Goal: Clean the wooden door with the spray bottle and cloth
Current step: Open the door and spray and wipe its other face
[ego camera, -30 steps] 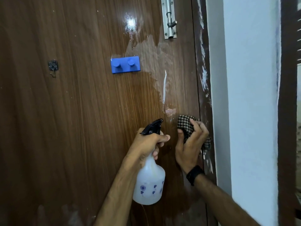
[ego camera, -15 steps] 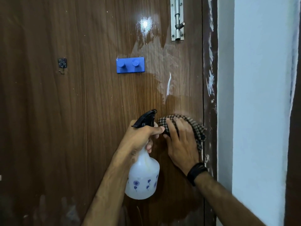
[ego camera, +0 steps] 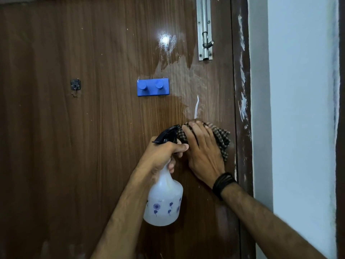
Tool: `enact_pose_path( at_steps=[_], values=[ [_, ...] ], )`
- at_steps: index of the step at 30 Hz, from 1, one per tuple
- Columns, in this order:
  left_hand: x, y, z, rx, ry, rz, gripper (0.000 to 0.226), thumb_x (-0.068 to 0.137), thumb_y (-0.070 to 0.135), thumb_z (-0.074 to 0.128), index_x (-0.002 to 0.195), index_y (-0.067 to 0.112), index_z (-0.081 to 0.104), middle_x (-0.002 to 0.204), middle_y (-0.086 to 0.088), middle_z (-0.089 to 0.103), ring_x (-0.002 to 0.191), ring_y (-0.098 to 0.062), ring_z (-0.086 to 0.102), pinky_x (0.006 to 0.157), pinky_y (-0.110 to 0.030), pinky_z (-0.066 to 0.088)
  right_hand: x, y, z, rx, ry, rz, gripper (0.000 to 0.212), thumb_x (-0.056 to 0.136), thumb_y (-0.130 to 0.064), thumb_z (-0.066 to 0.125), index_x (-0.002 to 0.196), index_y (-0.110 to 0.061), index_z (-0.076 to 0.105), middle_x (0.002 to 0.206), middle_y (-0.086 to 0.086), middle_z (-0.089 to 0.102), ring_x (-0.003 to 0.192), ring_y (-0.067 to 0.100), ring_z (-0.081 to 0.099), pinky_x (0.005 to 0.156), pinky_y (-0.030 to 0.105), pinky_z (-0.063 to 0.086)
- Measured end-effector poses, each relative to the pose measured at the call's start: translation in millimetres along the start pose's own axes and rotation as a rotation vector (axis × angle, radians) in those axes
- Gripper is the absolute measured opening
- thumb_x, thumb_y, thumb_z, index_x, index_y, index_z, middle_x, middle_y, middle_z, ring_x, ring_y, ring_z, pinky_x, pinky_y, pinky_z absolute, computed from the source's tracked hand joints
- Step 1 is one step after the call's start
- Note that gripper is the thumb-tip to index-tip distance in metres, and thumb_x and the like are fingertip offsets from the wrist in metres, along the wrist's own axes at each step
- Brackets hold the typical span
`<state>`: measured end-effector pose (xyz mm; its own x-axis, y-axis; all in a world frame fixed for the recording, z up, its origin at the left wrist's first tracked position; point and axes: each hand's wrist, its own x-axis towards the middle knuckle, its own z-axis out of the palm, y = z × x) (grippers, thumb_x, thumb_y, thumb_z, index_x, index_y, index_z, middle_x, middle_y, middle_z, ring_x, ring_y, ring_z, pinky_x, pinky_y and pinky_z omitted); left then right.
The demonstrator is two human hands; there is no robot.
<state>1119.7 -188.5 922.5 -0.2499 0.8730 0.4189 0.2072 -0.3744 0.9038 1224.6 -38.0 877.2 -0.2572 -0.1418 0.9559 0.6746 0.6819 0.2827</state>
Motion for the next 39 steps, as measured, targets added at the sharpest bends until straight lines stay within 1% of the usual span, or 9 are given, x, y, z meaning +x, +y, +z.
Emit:
enact_pose_path(
  at_steps=[2,6,9,15,22,29,33,36,39],
  values=[
    [2,-1,-1,-0.001,-0.029,-0.007,0.01,0.09,0.012,0.072,0.087,0.005,0.065,0.073,-0.007,0.06,0.04,-0.011,0.039,0.041,-0.024,0.036,-19,1,0,0.002,0.0,0.018,0.052,0.098,-0.021,0.046,0.148,-0.01,0.036,0.148,0.012,0.036,0.143,0.031,0.034,0.122,0.046,0.022],
    [3,-9,1,0.039,-0.099,0.004,0.014,0.091,0.012,0.071,0.079,0.008,0.063,0.07,-0.006,0.059,0.039,-0.011,0.039,0.041,-0.025,0.036,-35,6,-4,-0.11,0.086,0.215,0.048,0.1,-0.033,0.048,0.144,-0.015,0.041,0.141,0.011,0.038,0.127,0.032,0.04,0.109,0.047,0.033],
    [9,-7,5,0.059,-0.118,0.002,0.015,0.09,0.012,0.072,0.079,0.008,0.063,0.069,-0.006,0.059,0.039,-0.012,0.039,0.041,-0.025,0.037,-11,18,-7,-0.129,0.122,0.289,0.047,0.1,-0.032,0.05,0.142,-0.015,0.041,0.139,0.012,0.037,0.123,0.033,0.041,0.104,0.047,0.032],
    [22,6,9,0.035,-0.102,-0.005,0.017,0.088,0.009,0.072,0.074,0.009,0.062,0.064,-0.006,0.055,0.038,-0.013,0.038,0.042,-0.026,0.037,13,30,-7,-0.17,0.181,0.419,0.046,0.1,-0.031,0.052,0.14,-0.011,0.043,0.137,0.015,0.04,0.123,0.034,0.041,0.105,0.046,0.03],
    [23,14,3,-0.003,-0.092,0.044,0.016,0.087,0.009,0.072,0.073,0.011,0.064,0.063,-0.005,0.057,0.039,-0.013,0.039,0.042,-0.025,0.036,-20,13,-5,-0.15,0.124,0.346,0.046,0.1,-0.031,0.048,0.142,-0.015,0.04,0.138,0.013,0.04,0.123,0.034,0.043,0.106,0.045,0.031],
    [31,29,-5,0.01,-0.112,0.098,0.015,0.088,0.009,0.072,0.076,0.011,0.062,0.067,-0.007,0.058,0.039,-0.012,0.039,0.042,-0.025,0.036,75,33,-10,-0.188,0.152,0.362,0.044,0.1,-0.032,0.049,0.14,-0.012,0.043,0.138,0.014,0.041,0.123,0.033,0.042,0.107,0.047,0.03],
    [35,37,-11,-0.014,-0.093,0.11,0.009,0.088,0.01,0.071,0.085,0.009,0.063,0.071,-0.007,0.06,0.039,-0.012,0.038,0.042,-0.024,0.036,91,29,-6,-0.183,0.113,0.199,0.047,0.099,-0.032,0.048,0.14,-0.011,0.045,0.139,0.013,0.039,0.125,0.031,0.039,0.108,0.046,0.03],
    [36,38,-15,-0.01,-0.09,0.115,0.008,0.089,0.012,0.071,0.089,0.006,0.066,0.074,-0.008,0.061,0.04,-0.011,0.039,0.042,-0.024,0.037,64,23,-7,-0.136,0.038,0.023,0.049,0.101,-0.034,0.043,0.144,-0.012,0.043,0.142,0.011,0.04,0.129,0.031,0.04,0.111,0.047,0.033],
    [37,38,-17,-0.008,-0.076,0.107,0.011,0.089,0.013,0.071,0.086,0.004,0.067,0.073,-0.009,0.061,0.04,-0.011,0.04,0.041,-0.025,0.037,37,23,-9,-0.13,-0.026,-0.087,0.05,0.102,-0.036,0.041,0.147,-0.014,0.039,0.144,0.008,0.04,0.133,0.027,0.04,0.113,0.044,0.032]
  ],
)
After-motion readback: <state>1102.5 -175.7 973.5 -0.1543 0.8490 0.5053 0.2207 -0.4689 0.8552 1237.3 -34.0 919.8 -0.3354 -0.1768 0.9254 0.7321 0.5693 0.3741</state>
